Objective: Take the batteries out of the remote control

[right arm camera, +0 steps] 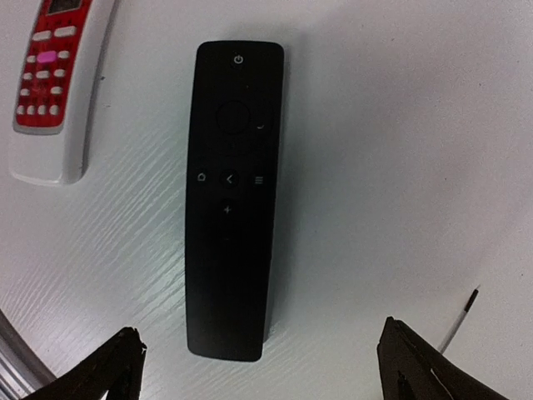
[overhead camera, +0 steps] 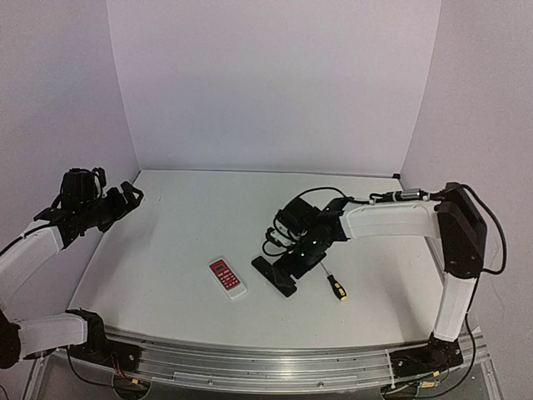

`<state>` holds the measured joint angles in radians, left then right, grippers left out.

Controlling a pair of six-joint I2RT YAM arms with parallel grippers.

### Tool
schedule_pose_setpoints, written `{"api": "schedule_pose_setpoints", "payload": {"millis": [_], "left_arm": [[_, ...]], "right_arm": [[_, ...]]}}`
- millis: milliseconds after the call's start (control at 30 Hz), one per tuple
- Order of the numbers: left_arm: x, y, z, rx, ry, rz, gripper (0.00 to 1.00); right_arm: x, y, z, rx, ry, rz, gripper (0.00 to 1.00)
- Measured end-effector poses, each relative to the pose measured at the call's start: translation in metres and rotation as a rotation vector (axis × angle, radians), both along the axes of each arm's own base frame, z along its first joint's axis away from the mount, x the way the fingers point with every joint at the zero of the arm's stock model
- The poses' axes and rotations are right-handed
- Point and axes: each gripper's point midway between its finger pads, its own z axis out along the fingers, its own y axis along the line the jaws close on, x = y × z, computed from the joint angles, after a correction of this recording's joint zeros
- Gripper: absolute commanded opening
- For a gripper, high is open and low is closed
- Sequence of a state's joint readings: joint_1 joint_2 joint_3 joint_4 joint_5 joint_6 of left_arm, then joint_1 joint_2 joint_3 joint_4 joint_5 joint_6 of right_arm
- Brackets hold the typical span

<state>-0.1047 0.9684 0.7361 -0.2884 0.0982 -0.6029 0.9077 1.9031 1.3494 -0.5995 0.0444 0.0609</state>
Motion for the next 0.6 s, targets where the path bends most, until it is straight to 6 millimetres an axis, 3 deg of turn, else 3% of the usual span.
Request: {"api": "schedule_pose_setpoints", "payload": {"millis": [200, 333, 533, 600], "left_arm": [[-0.007, -0.007, -0.018, -0.020, 0.042, -0.039, 1.00], [-0.010, -0.010, -0.026, -0.028, 0.057, -0.053, 1.00], [-0.012, -0.010, -0.034, -0.029, 0.075, -0.056, 1.00], [-0.012, -0.010, -0.034, -0.029, 0.074, -0.056, 1.00]], "right_arm": [[0.013, 0.007, -0.034, -0.078, 0.005, 0.021, 0.87], [0.012, 0.013, -0.048, -0.113, -0.005, 0.053, 0.78], [0.007, 0.024, -0.050, -0.107, -0.015, 0.061, 0.39], [0.006, 0.026, -0.050, -0.099, -0.012, 0.051, 0.30]]}}
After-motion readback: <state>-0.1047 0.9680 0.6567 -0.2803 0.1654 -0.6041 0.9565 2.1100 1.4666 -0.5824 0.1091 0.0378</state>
